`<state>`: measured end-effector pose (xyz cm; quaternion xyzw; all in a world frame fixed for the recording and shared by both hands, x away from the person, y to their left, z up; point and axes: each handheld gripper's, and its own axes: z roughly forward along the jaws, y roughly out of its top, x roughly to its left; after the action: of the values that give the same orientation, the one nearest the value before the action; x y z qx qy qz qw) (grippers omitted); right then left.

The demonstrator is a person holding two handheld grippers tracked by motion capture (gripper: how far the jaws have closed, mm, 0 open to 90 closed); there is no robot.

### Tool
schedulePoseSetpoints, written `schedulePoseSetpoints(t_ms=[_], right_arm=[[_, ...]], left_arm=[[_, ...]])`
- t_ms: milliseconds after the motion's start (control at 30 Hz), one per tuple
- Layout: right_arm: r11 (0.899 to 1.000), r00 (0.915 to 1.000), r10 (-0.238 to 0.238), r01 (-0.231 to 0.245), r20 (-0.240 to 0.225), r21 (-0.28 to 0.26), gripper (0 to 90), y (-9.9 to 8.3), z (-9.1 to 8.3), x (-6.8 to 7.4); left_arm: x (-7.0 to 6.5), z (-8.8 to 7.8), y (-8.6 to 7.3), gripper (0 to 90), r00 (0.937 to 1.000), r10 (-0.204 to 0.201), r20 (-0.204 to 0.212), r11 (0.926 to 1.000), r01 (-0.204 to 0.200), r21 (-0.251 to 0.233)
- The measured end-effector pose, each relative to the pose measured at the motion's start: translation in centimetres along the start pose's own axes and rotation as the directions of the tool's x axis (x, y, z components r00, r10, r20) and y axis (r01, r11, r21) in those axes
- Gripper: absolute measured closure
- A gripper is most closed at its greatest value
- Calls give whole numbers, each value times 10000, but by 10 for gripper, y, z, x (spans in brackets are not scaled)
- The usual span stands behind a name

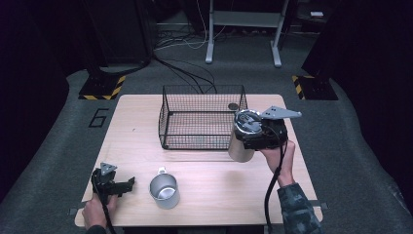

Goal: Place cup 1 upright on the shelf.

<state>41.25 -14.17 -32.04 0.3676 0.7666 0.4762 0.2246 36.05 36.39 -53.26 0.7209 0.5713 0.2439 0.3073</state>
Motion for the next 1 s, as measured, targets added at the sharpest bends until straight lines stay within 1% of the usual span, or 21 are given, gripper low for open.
schedulePoseSetpoints(t_ms=[67,100,233,267,300,333,400,433,500,533,600,633,667,700,733,767,800,833,867,933,1000], right_arm=[[10000,10000,-21,21,11,27,34,3,1,1],[10000,10000,-18,18,10,35,34,5,2,1],[10000,10000,-28,28,-28,-18,35,10,5,0],[10000,10000,9,-9,-18,-12,34,12,6,1],[10000,10000,-52,52,-39,-32,34,13,7,0],[10000,10000,14,-14,-51,-21,34,15,7,0],[10000,10000,-70,69,-62,-54,34,16,9,0],[10000,10000,10,-10,-44,-36,34,17,10,1],[10000,10000,-45,45,-73,-31,34,19,12,-1],[10000,10000,35,-36,-65,-83,34,20,13,0],[10000,10000,-35,35,-64,-83,34,22,15,0],[10000,10000,20,-21,-62,-69,35,23,16,0],[10000,9999,-70,70,-106,-60,34,24,16,-1],[9999,10000,-14,13,-83,-101,34,26,17,-1],[9999,9999,-113,112,-97,-86,34,27,18,-1],[9999,9999,-98,97,-86,-105,34,28,19,-1],[10000,10000,-31,30,-67,-86,35,30,20,0],[9999,9999,-110,109,-89,-106,34,31,20,-1],[9999,10000,-54,53,-80,-147,35,33,22,-1],[9998,9999,-109,108,-96,-154,34,34,22,-1],[9999,9999,18,-20,-107,-159,34,36,24,-1]], left_arm=[[1,0,0,4,10000,57,16,10000,-57,38],[0,0,0,4,10000,0,30,10000,0,39],[0,0,0,4,10000,-8,-2,10000,8,-5],[0,0,0,4,10000,10,31,10000,-10,50],[0,0,0,4,10000,11,25,10000,-11,38],[0,0,0,4,10000,38,14,10000,-38,33],[0,0,0,4,10000,37,14,10000,-37,33],[0,0,0,4,10000,-2,28,10000,2,37],[0,0,0,4,10000,-5,27,10000,5,35],[0,0,0,4,10000,15,-12,10000,-15,-16],[0,0,0,4,10000,0,27,10000,0,34],[0,0,0,4,10000,5,29,10000,-5,39],[0,0,0,4,10000,44,9,10000,-44,33],[0,0,0,4,10000,32,13,10000,-32,32],[0,0,0,5,10000,22,21,10000,-22,33],[1,0,0,5,10000,50,6,10000,-50,26],[0,0,0,4,10000,-6,-3,10000,6,-7],[1,0,0,4,10000,62,11,10000,-62,41],[0,0,0,4,10000,3,28,10000,-4,39],[0,0,0,4,10000,4,23,10000,-4,41],[0,0,0,4,10000,1,26,10000,-1,42]])
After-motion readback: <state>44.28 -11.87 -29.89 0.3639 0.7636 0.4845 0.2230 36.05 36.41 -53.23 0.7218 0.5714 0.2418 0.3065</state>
